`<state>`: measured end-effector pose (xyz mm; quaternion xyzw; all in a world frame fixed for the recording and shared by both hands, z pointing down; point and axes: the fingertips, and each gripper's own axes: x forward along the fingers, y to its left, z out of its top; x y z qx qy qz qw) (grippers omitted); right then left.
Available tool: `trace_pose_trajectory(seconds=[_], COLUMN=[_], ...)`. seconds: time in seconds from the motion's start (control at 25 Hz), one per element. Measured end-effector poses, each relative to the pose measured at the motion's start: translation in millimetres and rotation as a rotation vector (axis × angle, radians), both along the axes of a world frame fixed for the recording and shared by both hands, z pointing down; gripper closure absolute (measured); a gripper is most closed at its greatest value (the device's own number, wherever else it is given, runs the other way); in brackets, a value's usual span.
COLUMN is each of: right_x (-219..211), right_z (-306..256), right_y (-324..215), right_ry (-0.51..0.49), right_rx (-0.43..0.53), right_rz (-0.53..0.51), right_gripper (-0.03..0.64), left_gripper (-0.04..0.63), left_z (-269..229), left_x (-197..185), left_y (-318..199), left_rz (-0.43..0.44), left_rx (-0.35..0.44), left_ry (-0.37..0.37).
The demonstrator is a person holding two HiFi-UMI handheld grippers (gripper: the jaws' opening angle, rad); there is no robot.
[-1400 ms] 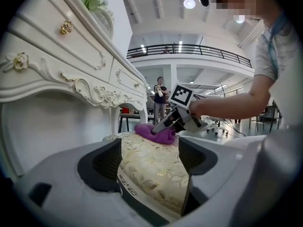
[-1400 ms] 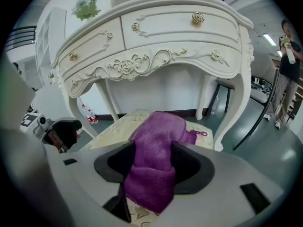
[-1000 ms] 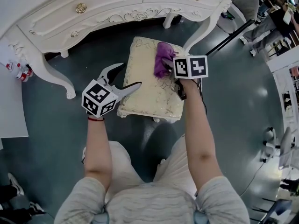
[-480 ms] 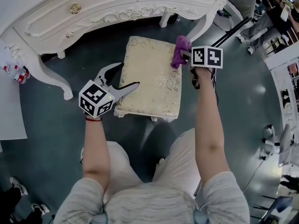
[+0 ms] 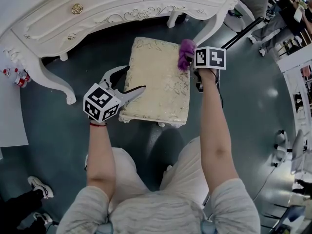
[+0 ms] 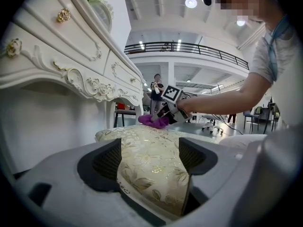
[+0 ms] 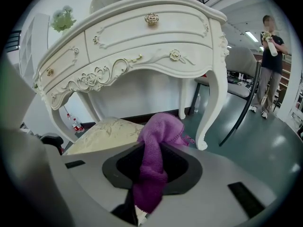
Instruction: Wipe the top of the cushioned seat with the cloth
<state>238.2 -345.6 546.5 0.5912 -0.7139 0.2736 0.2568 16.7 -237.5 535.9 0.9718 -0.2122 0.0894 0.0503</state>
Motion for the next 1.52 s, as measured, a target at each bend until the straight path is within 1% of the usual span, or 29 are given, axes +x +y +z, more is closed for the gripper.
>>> trace_pose_trajectory(seconds=[0.08, 0.16, 0.24, 0.32, 0.52, 0.68, 0.92, 1.24, 1.52], right_x=[-4, -11, -17, -22, -35, -46, -72, -106, -127], right_z=[-1, -2, -2, -2, -3, -3, -3, -3, -2], right_y=[-1, -2, -2, -4, -7, -9, -13, -21, -27], right_ry=[0.004, 0.0, -0.006, -0.009, -0.01, -0.009, -0.005, 0.008, -0.003], right_rx=[0.006, 0.01, 0.01, 0.008, 0.011, 0.012, 0.004, -0.001, -0.002], right_rz=[0.001, -0.004, -0.011, -0.018, -0.029, -0.039, -0.074, -0.125, -0.155], right_gripper=[0.525, 0.525, 0.525, 0.525, 0.525, 0.525, 0.525, 0.525, 0.525], left_gripper=[0.21, 0.188, 0.155, 0.124, 0.072, 0.067, 0.067, 0.067, 0.067], left_z=[9, 17, 20, 21, 26, 25, 25, 32, 35], left_x=[-2, -5, -7, -9, -13, -17, -22, -17, -17], left_y=[-1, 2, 6, 11, 24, 32, 28, 37, 38], left_rz=[0.007, 0.03, 0.051, 0.064, 0.116, 0.15, 0.129, 0.185, 0.192], left_rx=[-0.023, -0.059, -0.085, -0.095, -0.126, -0.133, -0.136, -0.161, -0.187], left_ry=[-0.032, -0.055, -0.062, -0.068, -0.063, -0.059, -0.054, -0.071, -0.06])
